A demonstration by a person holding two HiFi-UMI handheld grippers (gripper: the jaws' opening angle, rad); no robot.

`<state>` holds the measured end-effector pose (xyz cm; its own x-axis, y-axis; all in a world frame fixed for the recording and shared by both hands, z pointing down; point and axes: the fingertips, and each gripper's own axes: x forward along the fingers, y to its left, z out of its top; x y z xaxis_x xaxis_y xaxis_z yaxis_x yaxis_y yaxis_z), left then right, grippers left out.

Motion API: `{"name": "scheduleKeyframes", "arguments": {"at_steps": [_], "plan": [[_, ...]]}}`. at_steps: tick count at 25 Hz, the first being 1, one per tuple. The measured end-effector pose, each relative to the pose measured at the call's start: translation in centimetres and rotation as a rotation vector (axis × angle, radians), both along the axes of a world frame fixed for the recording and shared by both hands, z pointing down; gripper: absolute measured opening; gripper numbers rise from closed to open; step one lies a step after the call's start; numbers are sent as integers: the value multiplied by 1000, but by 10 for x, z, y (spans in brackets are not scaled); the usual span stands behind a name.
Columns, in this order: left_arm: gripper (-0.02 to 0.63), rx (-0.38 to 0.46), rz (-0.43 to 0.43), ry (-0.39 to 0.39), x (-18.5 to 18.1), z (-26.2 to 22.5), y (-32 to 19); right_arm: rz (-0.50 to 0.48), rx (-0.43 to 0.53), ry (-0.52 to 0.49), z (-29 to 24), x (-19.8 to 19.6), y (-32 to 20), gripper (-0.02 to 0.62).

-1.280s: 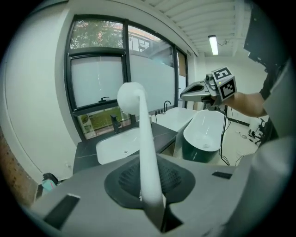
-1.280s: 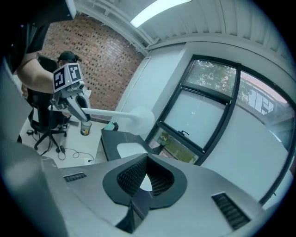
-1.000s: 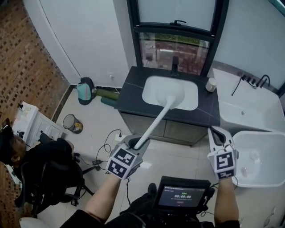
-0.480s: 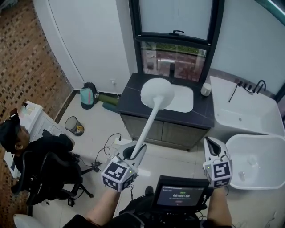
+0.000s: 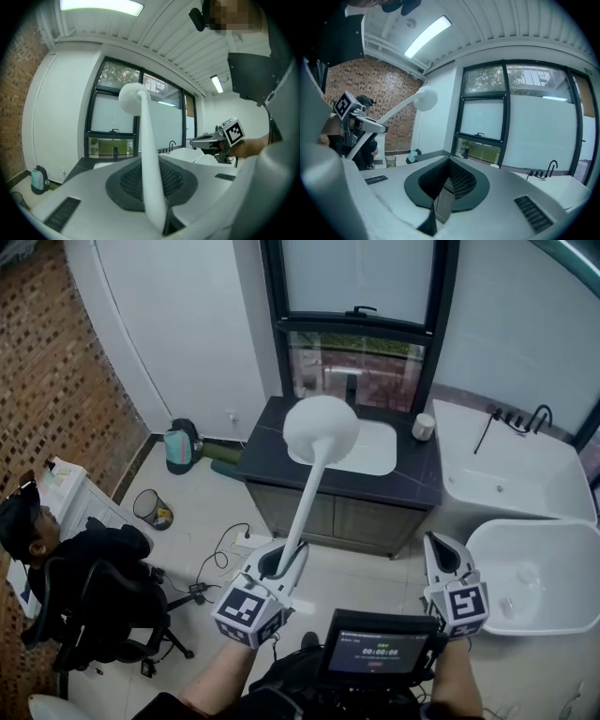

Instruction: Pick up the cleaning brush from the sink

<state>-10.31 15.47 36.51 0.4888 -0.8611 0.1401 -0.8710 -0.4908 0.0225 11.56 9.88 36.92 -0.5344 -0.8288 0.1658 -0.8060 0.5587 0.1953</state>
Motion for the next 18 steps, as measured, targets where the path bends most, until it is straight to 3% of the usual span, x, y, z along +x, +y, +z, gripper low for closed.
{"name": "scheduleKeyframes", "arguments": {"at_steps": [9,18], "plan": [[51,49,-24,0,1,-15,0,-1,29,-77,-15,8,4,-20],[51,63,-38,-7,1,-21,-1,1,37,-89,-19,12,2,-20]]}}
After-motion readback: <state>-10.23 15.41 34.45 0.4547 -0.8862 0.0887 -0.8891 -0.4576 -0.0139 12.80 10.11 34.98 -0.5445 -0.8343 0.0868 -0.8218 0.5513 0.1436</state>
